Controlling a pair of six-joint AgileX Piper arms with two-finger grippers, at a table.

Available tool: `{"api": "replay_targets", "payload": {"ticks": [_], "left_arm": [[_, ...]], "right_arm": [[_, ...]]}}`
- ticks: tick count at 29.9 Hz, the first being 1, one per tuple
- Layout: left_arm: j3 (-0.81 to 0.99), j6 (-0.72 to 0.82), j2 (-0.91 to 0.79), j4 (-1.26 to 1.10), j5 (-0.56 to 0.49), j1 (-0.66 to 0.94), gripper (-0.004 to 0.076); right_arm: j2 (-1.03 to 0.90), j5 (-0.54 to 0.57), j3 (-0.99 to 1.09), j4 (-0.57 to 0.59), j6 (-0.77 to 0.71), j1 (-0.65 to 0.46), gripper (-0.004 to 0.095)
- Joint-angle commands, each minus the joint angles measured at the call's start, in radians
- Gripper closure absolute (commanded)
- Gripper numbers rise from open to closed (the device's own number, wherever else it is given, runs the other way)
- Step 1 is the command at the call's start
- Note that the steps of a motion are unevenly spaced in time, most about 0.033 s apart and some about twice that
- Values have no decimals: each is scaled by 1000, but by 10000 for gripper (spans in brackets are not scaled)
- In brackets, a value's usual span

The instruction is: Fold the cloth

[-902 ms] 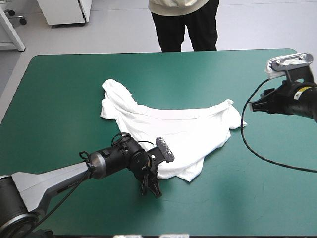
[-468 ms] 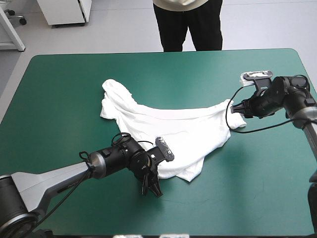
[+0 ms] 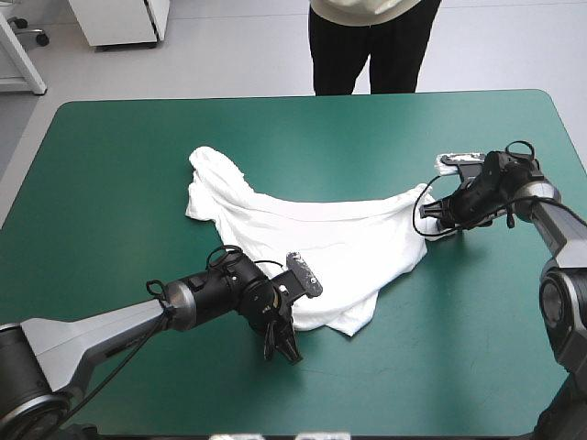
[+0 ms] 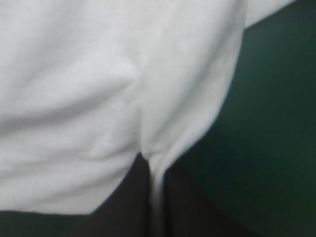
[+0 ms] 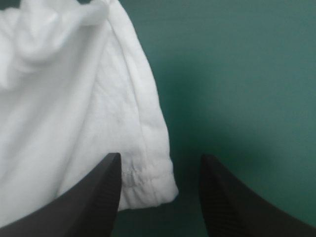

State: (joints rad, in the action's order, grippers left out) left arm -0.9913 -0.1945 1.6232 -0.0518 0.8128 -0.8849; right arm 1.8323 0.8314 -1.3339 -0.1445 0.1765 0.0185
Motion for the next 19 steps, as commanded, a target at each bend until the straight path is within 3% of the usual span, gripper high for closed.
{"api": "replay_targets", "payload": {"ticks": [1, 4, 6, 7, 8, 14, 19], "left_arm": [[8, 19, 8, -87, 28, -12, 733], [8, 22, 8, -85, 20, -12, 733], [8, 28, 8, -73, 14, -10, 733], [8, 46, 8, -47, 12, -10, 733], [6, 72, 8, -14, 12, -10, 733], [-63, 237, -65, 323, 59, 12, 733], [-230, 205, -134, 356, 71, 173, 732]], "right_arm": [[-11, -15, -29, -51, 48, -7, 441], [-1, -8, -29, -87, 72, -7, 550], [-1, -3, -29, -101, 100, -5, 721], [-5, 2, -29, -107, 111, -5, 875], [-8, 7, -29, -109, 112, -5, 919], [-127, 16, -29, -116, 112, -5, 917], [-322, 34, -39, -129, 125, -5, 917]]}}
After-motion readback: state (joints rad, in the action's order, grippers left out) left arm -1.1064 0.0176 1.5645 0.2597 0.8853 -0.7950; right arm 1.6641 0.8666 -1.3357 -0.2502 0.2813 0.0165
